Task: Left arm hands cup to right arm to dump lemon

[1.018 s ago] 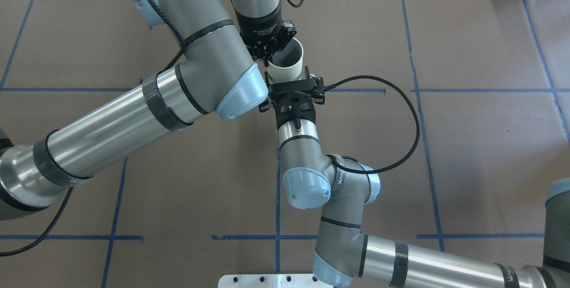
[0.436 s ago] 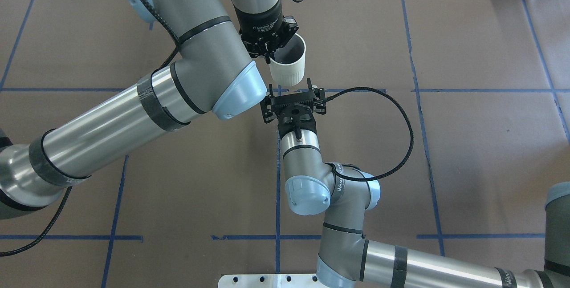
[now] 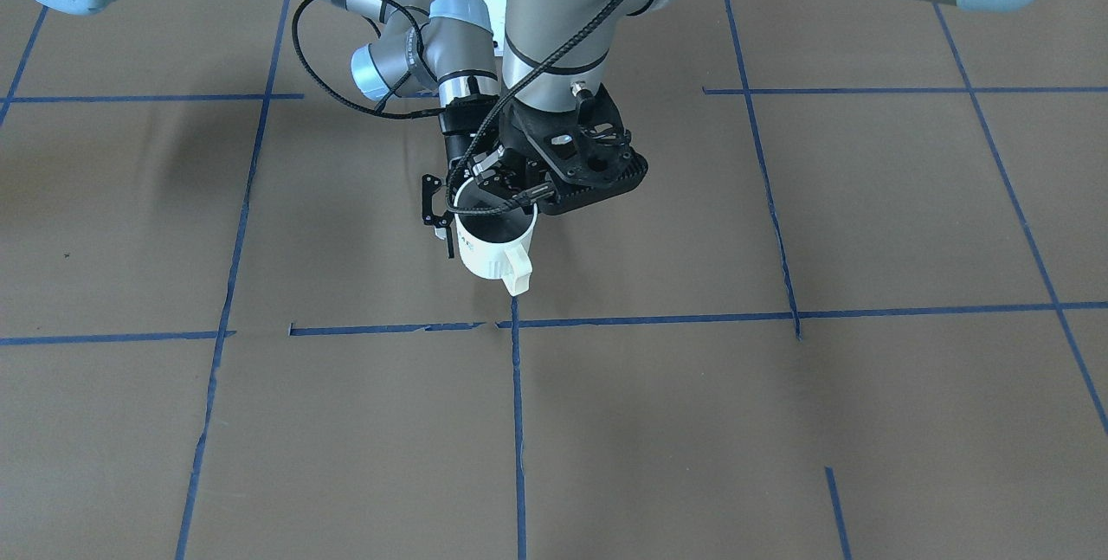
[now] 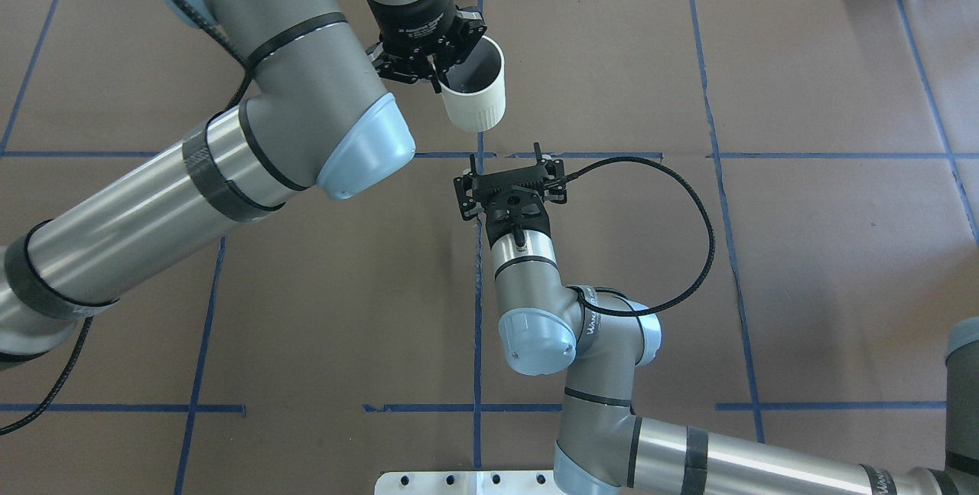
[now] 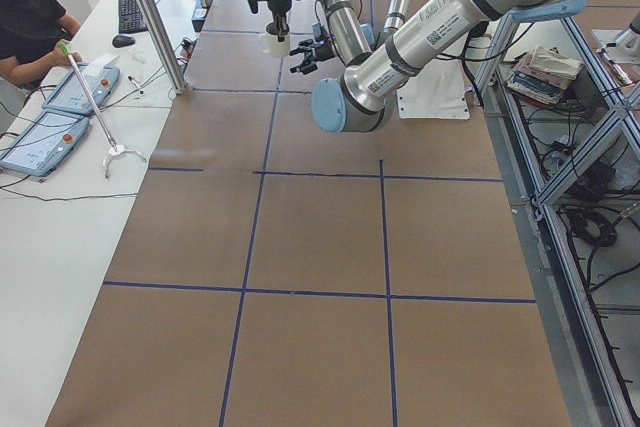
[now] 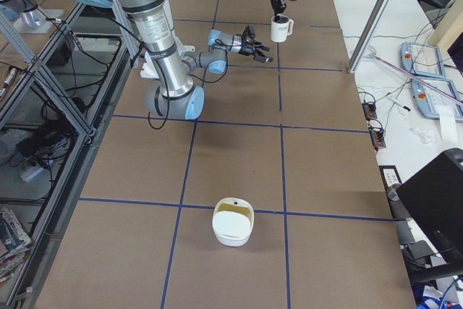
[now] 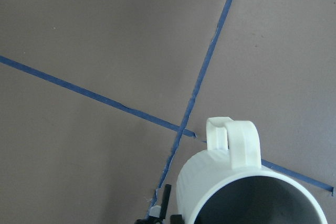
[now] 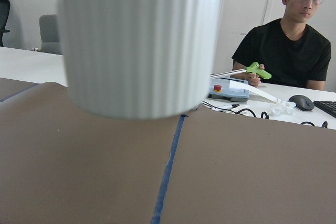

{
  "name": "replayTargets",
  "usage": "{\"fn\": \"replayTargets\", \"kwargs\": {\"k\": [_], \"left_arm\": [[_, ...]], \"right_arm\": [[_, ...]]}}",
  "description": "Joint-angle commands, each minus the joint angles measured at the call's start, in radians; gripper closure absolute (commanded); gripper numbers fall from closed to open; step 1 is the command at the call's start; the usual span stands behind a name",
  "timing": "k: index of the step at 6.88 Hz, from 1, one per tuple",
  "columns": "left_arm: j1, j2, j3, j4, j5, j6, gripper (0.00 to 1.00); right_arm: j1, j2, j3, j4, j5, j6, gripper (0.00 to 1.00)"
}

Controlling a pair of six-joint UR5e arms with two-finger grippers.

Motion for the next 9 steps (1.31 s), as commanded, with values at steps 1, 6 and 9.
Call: {"fn": "replayTargets", "kwargs": {"k": [1,6,9], "left_arm": [[-0.033,0.193,-0.179,0.001,0.001,0.115,1.0],[-0.087,0.849,-0.451,-0.296,0.001,0.476,1.0],[-0.156,1.132,-0.433,-0.488,-0.02,0.655,1.0]], "right_arm": [[0.006,-0.061,0.09,0.003,0.056,-0.09,0.0],[0.17,-0.507,0.429,-0.006,0.503,-0.086,0.0],[0.452,-0.678,0.537,-0.014,0.969,-0.106,0.0]]}}
